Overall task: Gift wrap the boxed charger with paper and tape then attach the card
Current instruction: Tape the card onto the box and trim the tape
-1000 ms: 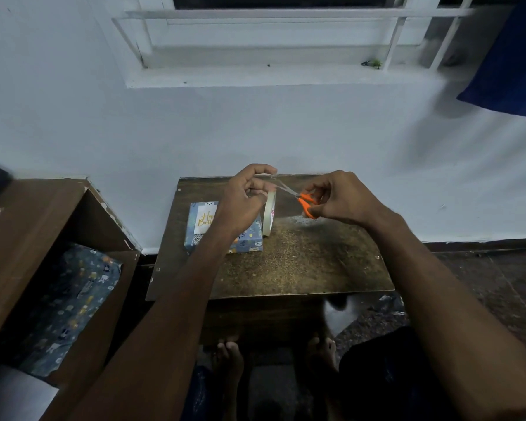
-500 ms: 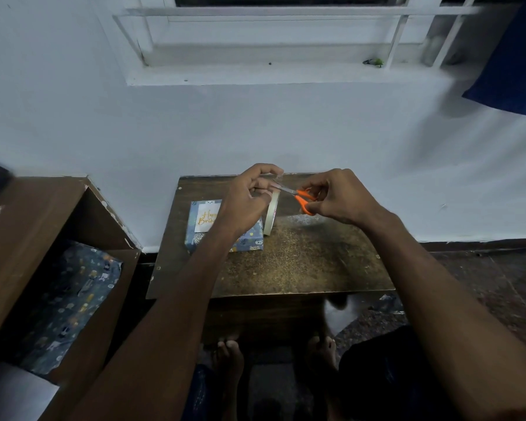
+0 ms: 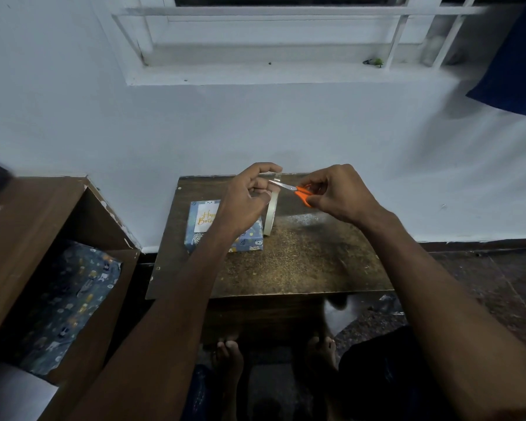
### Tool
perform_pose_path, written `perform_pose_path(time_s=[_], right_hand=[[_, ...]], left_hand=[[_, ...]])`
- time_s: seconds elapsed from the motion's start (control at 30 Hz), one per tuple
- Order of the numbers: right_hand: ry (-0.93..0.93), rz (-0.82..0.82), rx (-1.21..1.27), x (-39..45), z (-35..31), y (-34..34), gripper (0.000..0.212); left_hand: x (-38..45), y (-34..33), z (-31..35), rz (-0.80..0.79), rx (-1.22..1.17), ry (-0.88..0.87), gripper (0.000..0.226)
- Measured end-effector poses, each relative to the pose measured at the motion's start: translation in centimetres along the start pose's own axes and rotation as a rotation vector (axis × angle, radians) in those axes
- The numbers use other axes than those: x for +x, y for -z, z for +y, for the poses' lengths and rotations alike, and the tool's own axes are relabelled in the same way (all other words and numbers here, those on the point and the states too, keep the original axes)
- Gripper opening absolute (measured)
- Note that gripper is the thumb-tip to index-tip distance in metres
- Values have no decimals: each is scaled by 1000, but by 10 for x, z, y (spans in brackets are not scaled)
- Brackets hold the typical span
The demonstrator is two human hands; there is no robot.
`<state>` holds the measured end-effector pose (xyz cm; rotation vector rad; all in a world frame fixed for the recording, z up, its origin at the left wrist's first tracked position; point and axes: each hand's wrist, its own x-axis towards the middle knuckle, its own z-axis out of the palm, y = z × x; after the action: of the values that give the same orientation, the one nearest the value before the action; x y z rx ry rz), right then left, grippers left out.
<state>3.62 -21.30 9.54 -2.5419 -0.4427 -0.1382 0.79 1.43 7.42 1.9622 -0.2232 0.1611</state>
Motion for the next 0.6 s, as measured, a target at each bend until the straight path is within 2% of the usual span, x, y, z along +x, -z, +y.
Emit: perform_pose_path(time_s=[0.13,0.23,0.3,0.43,0.5,0.6], right_hand=[[7,14,-2,1,2,4,32],[-47,-21,-81,-1,9,2,21],[-76,-103,-133,-4,10,-4,15],[-90,-265,-296,-4,5,-20,24],[-107,-245,-325,-2,3,-24,26],[-126,-73,-278,0,-3,-24,30]], left_hand=[[0,1,-1,18,-26,-12,58],[-1,0,-3,46,-51,-11,58],[0,-2,-4,68,-58,-13,56],[1,-4,-5,87,-71,-34,54],[1,-4,-4,85,-73,-55,53],[1,-5,-3,61,-76,-68,53]])
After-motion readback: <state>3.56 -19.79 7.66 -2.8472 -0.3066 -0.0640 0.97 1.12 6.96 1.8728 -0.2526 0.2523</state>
